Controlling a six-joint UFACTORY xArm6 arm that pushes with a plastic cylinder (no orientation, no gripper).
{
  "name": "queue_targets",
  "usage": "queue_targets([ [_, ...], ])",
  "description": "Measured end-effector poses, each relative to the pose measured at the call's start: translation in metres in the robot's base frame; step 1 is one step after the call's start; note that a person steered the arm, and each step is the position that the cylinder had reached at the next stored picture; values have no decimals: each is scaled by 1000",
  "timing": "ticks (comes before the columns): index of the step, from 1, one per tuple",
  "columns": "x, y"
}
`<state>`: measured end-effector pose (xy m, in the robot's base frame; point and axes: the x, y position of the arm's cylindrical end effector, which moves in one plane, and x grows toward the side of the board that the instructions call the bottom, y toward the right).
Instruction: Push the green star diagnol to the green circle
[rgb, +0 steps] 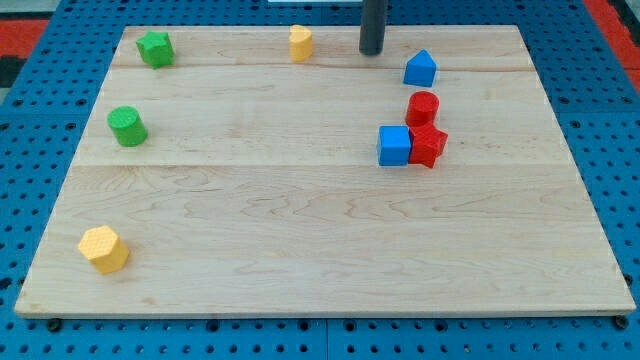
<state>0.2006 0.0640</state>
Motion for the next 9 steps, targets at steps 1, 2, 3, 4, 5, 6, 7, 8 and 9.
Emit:
queue_targets([
  [1, -7, -40],
  [2, -5, -98],
  [3, 35, -168],
  [4, 43, -167],
  [5, -7, -179],
  [6, -9, -287],
  [7, 1, -369],
  [8, 21, -302],
  [9, 59, -246],
])
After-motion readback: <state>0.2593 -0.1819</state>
